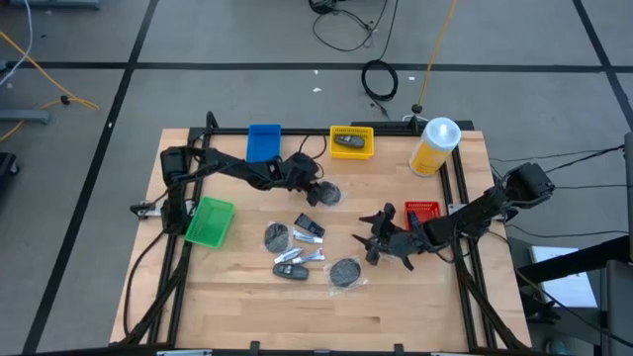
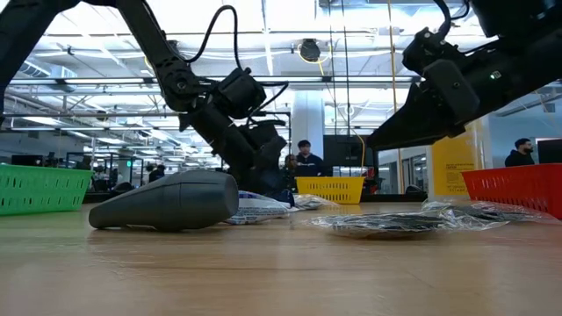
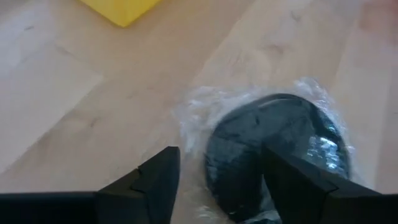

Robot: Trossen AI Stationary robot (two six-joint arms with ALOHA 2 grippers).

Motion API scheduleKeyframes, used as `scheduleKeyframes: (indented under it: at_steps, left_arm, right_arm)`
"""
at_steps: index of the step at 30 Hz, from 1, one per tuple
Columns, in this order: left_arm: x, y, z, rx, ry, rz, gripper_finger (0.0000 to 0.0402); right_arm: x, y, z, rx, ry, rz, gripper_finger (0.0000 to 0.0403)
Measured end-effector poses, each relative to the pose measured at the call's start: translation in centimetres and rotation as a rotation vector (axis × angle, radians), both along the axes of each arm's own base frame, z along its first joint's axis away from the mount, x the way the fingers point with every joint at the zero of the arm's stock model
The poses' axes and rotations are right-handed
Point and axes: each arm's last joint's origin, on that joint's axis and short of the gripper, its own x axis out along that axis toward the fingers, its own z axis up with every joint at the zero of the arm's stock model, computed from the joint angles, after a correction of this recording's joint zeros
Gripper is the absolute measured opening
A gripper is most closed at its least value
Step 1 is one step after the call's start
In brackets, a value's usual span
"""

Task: Pick & Place Travel size toiletries
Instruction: Put the black hairbrush into the blue bin

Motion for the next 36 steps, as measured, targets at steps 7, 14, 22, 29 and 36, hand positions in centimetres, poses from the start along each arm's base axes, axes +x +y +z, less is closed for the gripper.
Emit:
scheduleKeyframes:
  at_steps: [7, 14, 22, 29, 36]
  left_arm:
    - [-0.1, 0.4, -0.6, -0.005, 0.017, -0.012, 0.0111]
    - [0.0, 0.3, -0.5, 0.014, 0.011, -0.061, 0.0008]
    - [0.6, -1.0, 2.4, 0.118, -0.086, -0.127, 0.0006]
    - [1.4, -5.4, 6.3, 0.345, -0.179, -0.337, 0.0005]
    - [1.5, -9.6, 8.4, 0.488, -0.219, -0.446, 0.0006]
  right_arm:
    - [0.1, -0.2, 0.0, 0.0, 0.0, -0.008, 0.0254]
    - [0.1, -0.2, 0.0, 0.004, -0.002, -0.009, 0.0254]
    - [-0.1, -0.4, -0.4, 0.092, 0.0, -0.061, 0.0254]
    - [-1.5, -1.9, -2.0, 0.162, -0.002, -0.155, 0.0254]
    - [-2.3, -2.7, -2.4, 0.067, -0.044, -0.103, 0.0254]
